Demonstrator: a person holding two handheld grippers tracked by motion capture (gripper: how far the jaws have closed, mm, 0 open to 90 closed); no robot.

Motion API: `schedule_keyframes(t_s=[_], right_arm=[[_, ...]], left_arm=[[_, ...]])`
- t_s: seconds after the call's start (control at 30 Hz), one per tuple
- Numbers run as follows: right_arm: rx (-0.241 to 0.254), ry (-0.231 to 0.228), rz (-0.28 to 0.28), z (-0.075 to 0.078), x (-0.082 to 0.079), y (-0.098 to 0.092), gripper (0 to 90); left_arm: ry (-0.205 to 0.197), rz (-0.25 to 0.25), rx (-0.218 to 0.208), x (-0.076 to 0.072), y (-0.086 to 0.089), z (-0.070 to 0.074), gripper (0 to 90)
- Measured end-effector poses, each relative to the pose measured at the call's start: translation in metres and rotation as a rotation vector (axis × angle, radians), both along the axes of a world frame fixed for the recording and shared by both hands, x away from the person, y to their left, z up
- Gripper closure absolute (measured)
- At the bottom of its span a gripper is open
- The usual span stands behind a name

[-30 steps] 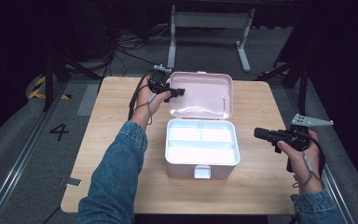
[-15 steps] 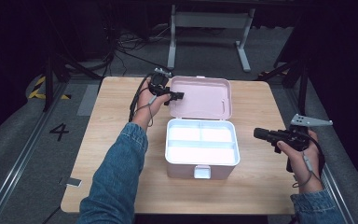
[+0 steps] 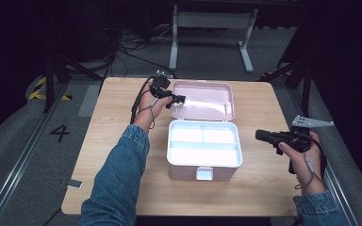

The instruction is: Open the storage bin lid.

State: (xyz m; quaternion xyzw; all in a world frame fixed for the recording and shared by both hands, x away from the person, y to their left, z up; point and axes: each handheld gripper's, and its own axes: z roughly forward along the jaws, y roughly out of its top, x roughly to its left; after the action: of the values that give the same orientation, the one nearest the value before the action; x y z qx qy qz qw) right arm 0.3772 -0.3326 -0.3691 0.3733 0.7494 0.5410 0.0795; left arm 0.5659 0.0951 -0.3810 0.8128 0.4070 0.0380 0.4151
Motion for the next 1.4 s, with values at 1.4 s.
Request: schedule_keyframes(t_s=[1.4], right_arm=[[0.011, -0.003, 0.020, 0.005, 0.029, 0.010, 74.1]], left_arm=[[-0.231, -0.070, 0.006, -0.111, 0.038, 0.090, 34.5]])
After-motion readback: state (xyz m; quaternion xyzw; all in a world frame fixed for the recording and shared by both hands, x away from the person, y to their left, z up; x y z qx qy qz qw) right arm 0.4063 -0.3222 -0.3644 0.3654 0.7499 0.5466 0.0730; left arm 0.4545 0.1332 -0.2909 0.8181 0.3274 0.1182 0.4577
